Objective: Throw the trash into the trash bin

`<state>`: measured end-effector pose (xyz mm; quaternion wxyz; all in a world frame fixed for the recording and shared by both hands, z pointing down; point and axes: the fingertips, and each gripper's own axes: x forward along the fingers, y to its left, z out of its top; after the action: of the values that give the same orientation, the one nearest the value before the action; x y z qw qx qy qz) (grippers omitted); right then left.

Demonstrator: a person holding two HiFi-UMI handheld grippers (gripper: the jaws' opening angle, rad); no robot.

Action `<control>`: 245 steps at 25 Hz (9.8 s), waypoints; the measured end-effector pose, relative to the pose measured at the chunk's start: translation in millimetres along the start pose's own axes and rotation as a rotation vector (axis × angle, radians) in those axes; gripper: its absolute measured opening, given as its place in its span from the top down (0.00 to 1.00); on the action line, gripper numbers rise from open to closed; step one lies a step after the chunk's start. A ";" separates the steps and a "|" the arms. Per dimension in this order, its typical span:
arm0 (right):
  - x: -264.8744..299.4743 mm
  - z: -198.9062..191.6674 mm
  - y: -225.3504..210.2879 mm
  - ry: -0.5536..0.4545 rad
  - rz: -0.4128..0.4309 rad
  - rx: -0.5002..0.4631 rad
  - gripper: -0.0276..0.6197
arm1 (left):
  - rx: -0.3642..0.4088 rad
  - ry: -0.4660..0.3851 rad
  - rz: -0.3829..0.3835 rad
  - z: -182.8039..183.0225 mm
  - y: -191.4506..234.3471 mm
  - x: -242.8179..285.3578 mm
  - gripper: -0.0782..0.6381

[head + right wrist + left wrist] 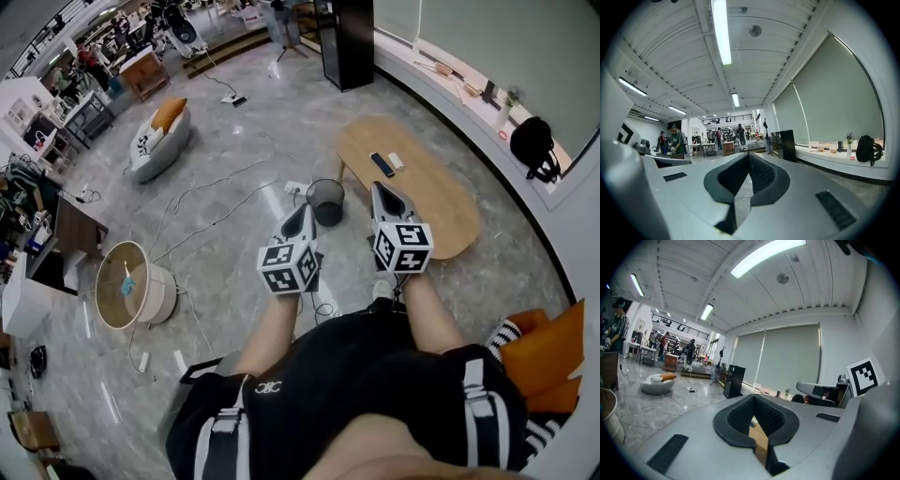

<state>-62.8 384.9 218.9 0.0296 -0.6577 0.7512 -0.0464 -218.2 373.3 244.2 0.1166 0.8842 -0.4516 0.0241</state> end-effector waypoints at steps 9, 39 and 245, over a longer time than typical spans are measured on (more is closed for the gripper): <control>44.0 4.1 -35.0 -0.022 -0.037 0.002 0.94 | 0.006 0.008 0.008 7.8 20.9 44.4 0.87; 371.6 4.3 -309.3 0.095 -0.013 -0.060 0.94 | -0.025 0.087 0.045 61.3 36.2 475.7 0.87; 498.4 -518.7 -522.9 0.831 0.016 0.000 0.59 | -0.053 0.582 -0.115 -344.2 57.6 745.8 0.87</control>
<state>331.4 -161.3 799.6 -0.2758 -0.5770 0.7044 -0.3080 197.7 -172.2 699.6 0.2656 0.8610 -0.3486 0.2583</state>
